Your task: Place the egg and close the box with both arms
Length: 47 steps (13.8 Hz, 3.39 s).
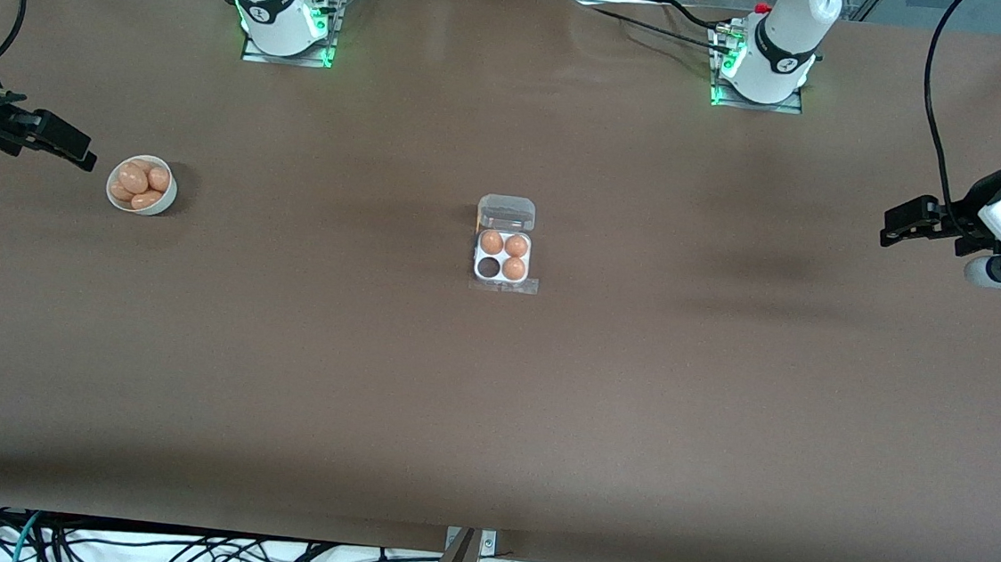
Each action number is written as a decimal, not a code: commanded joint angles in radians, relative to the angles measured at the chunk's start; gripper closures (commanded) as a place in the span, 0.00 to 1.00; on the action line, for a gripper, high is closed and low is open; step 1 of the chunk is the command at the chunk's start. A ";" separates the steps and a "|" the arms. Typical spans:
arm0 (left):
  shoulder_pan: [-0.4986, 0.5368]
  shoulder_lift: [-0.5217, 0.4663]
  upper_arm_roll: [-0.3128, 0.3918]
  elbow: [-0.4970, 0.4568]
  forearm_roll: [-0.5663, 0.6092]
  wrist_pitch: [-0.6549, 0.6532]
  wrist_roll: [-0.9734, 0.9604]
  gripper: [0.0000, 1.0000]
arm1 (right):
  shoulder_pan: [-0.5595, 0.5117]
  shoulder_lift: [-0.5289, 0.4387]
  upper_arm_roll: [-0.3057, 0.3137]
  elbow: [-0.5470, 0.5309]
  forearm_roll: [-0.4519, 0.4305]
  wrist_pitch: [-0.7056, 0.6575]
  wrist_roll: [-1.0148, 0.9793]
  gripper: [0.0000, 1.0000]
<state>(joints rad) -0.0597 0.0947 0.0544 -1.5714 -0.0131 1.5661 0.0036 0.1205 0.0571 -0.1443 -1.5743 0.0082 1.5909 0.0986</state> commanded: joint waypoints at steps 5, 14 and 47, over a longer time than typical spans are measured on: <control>0.003 0.000 -0.002 0.008 0.016 -0.006 0.003 0.00 | -0.002 -0.016 0.005 -0.013 0.003 0.000 0.001 0.00; 0.003 0.003 0.002 0.013 0.018 -0.006 0.004 0.00 | -0.002 -0.016 0.005 -0.013 0.003 0.000 0.000 0.00; 0.003 0.019 -0.002 0.025 0.022 -0.004 0.006 0.00 | -0.015 0.233 -0.276 -0.602 -0.019 0.580 -0.861 0.00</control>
<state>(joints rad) -0.0592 0.1051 0.0556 -1.5642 -0.0131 1.5661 0.0036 0.1039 0.2737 -0.4091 -2.1759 -0.0001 2.1488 -0.7120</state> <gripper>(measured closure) 0.000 0.000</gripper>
